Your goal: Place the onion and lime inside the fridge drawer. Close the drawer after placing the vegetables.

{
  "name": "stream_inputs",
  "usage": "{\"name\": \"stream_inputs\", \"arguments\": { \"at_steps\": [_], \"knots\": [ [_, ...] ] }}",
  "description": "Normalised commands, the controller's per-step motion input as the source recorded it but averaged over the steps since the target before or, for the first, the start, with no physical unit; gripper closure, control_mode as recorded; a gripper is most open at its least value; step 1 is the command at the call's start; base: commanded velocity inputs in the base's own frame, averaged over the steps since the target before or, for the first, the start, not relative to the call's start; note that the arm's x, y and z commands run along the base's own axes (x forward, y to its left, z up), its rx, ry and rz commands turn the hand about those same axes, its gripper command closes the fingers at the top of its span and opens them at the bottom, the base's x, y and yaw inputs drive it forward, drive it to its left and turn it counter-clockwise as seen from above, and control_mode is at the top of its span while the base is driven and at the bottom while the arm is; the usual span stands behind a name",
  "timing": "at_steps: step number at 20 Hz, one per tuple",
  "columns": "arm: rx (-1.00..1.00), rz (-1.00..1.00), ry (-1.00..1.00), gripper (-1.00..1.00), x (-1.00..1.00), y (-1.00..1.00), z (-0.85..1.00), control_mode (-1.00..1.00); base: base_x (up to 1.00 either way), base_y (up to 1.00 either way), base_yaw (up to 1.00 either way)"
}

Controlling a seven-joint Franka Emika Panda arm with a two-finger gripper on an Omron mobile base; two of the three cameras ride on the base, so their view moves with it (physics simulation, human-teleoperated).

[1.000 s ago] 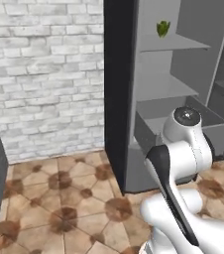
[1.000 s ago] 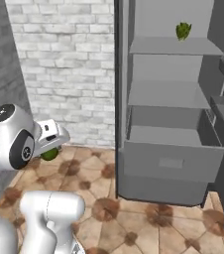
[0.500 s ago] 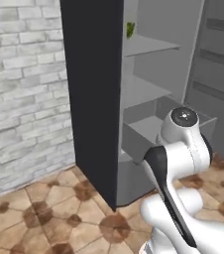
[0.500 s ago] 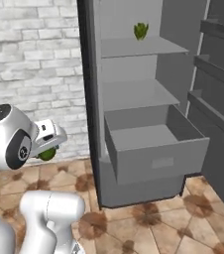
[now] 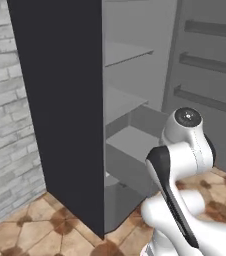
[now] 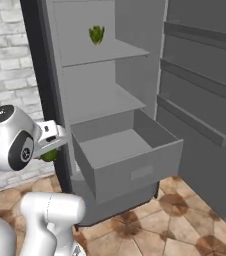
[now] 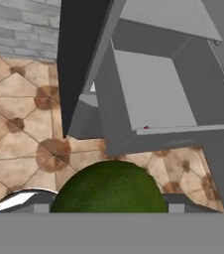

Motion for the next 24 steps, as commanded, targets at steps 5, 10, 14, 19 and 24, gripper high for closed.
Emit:
{"name": "stream_inputs", "arguments": {
  "at_steps": [5, 10, 14, 19, 24],
  "knots": [
    [0.0, 0.0, 0.0, 1.0, 0.0, 0.0, 0.0, 1.0, 0.4, -0.14, -0.22],
    [0.0, 0.0, 0.0, 1.0, 0.0, 0.0, 0.0, 1.0, 0.41, 0.0, -0.17],
    [0.0, 0.0, 0.0, 1.0, 0.0, 0.0, 0.0, 1.0, 0.42, 0.0, -0.16],
    [0.0, 0.0, 0.0, 1.0, 0.0, 0.0, 0.0, 1.0, 0.36, 0.0, -0.13],
    [0.0, 0.0, 0.0, 1.0, 0.0, 0.0, 0.0, 1.0, 0.43, 0.0, -0.12]
  ]
}}
